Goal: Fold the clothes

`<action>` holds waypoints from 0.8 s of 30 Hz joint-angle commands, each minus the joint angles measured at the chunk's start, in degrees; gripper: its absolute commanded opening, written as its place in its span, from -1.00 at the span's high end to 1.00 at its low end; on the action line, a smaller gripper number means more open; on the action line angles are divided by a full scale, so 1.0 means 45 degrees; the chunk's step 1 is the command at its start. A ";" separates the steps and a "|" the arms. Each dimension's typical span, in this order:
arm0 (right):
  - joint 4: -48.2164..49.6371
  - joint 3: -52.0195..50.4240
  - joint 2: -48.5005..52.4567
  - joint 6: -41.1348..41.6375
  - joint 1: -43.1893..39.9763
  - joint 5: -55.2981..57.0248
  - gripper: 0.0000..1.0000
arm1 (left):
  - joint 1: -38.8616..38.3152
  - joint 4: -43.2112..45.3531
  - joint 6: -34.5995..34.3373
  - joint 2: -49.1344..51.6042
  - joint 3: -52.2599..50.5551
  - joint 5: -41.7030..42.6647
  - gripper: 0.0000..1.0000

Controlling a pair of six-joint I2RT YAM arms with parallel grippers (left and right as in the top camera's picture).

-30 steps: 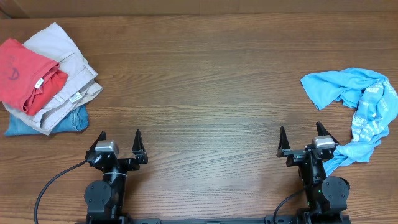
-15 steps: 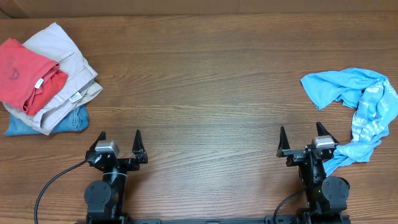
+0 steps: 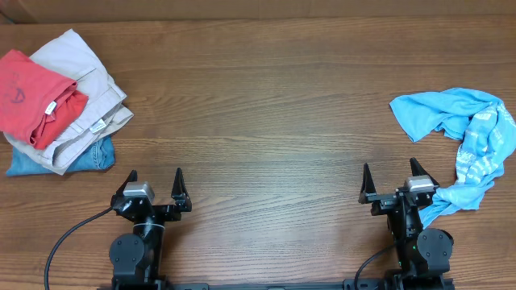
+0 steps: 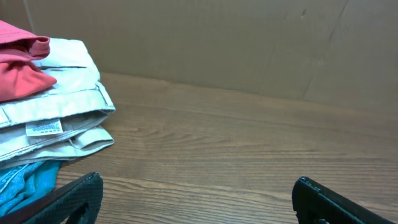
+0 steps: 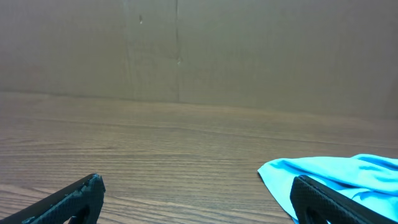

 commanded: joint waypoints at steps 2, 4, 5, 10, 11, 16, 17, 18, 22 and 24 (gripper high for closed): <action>0.0078 -0.0131 -0.0083 -0.0005 -0.0029 -0.0078 -1.00 | 0.0078 -0.0029 0.0296 -0.0010 -0.0024 0.0005 -1.00; 0.0078 -0.0131 -0.0083 -0.0005 -0.0029 -0.0078 -1.00 | 0.0078 -0.0029 0.0296 -0.0010 -0.0024 0.0005 -1.00; 0.0078 -0.0131 -0.0083 -0.0005 -0.0029 -0.0078 -1.00 | 0.0078 -0.0029 0.0296 -0.0010 -0.0024 0.0005 -1.00; 0.0078 -0.0131 -0.0083 0.0000 -0.0029 -0.0102 -1.00 | 0.0078 -0.0029 0.0296 -0.0010 -0.0029 0.0000 -1.00; 0.0078 -0.0131 -0.0083 0.0000 -0.0029 -0.0083 -1.00 | 0.0078 -0.0024 0.0296 -0.0010 -0.0024 0.0010 -0.99; 0.0078 -0.0131 -0.0083 0.0005 -0.0029 -0.0126 -1.00 | 0.0078 -0.0024 0.0287 -0.0010 -0.0024 0.0024 -0.99; 0.0097 -0.0131 -0.0083 0.0000 -0.0029 -0.0126 -1.00 | 0.0078 -0.0024 0.0219 -0.0010 -0.0024 0.0068 -1.00; 0.0223 -0.0131 -0.0083 0.0010 -0.0029 -0.0131 -1.00 | 0.0078 -0.0019 0.0087 -0.0010 -0.0024 0.0131 -1.00; 0.0418 -0.0121 -0.0083 0.1467 -0.0053 0.0199 -1.00 | 0.0078 -0.0044 0.0102 -0.0010 0.0058 0.0680 -1.00; 0.0272 -0.0053 -0.0083 0.2331 -0.0049 0.0733 -1.00 | 0.0078 -0.0257 0.0092 0.0000 0.0282 0.0816 -0.99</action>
